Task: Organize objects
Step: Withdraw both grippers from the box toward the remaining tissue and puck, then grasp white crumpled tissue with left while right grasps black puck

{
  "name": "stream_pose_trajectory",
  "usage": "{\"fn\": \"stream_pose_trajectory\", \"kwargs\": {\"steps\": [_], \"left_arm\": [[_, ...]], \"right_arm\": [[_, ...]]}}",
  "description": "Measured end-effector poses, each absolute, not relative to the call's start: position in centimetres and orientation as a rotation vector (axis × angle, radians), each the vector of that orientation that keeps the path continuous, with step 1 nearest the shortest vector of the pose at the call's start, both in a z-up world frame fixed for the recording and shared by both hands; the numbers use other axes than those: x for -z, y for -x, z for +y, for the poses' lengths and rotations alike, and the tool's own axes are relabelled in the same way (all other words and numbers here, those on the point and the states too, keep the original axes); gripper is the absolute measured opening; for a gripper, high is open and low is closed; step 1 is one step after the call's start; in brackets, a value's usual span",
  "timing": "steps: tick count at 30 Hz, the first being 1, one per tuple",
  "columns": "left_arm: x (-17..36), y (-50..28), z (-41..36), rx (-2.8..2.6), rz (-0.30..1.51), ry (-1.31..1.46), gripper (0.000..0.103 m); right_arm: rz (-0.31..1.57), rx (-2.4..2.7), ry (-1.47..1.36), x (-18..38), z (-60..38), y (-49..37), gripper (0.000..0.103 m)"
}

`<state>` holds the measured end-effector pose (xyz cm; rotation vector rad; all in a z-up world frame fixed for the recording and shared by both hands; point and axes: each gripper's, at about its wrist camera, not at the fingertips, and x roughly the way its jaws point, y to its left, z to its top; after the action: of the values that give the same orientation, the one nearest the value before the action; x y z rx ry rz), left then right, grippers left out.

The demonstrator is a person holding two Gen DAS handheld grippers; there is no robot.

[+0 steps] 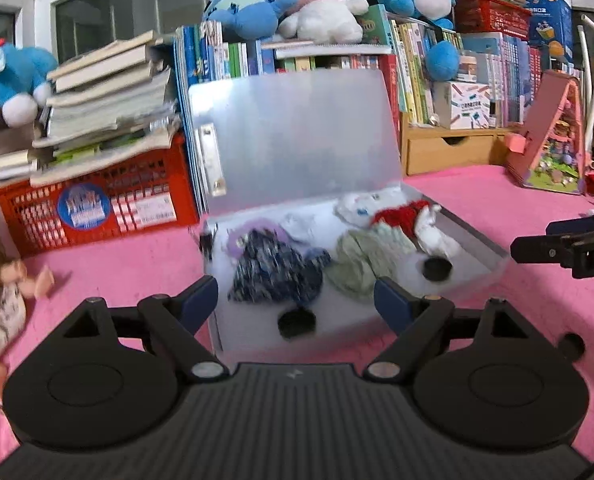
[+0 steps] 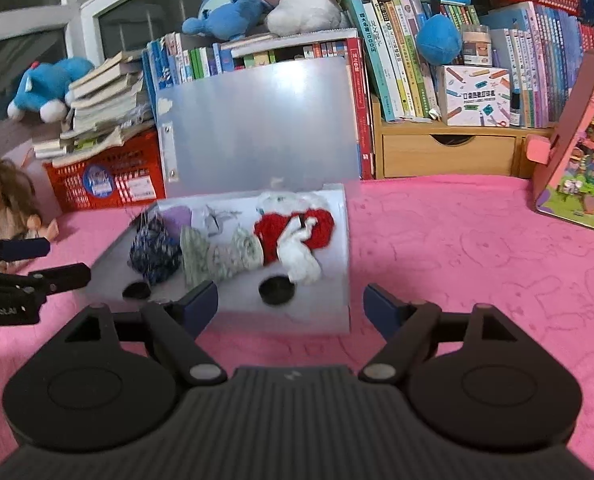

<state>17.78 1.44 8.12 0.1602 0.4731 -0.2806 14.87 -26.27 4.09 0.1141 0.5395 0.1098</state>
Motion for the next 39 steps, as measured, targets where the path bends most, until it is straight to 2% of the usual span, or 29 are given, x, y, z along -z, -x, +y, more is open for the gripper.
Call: {"fn": "stream_pose_trajectory", "kwargs": {"steps": [22, 39], "left_arm": [[-1.2, -11.2, 1.7, 0.235, 0.592, -0.033, 0.089], [-0.2, -11.6, 0.9, 0.209, 0.625, -0.076, 0.093]], "right_arm": [[0.605, -0.046, -0.024, 1.3, -25.6, -8.9, 0.089], [0.635, -0.032, -0.014, 2.4, -25.3, -8.7, 0.091]]}}
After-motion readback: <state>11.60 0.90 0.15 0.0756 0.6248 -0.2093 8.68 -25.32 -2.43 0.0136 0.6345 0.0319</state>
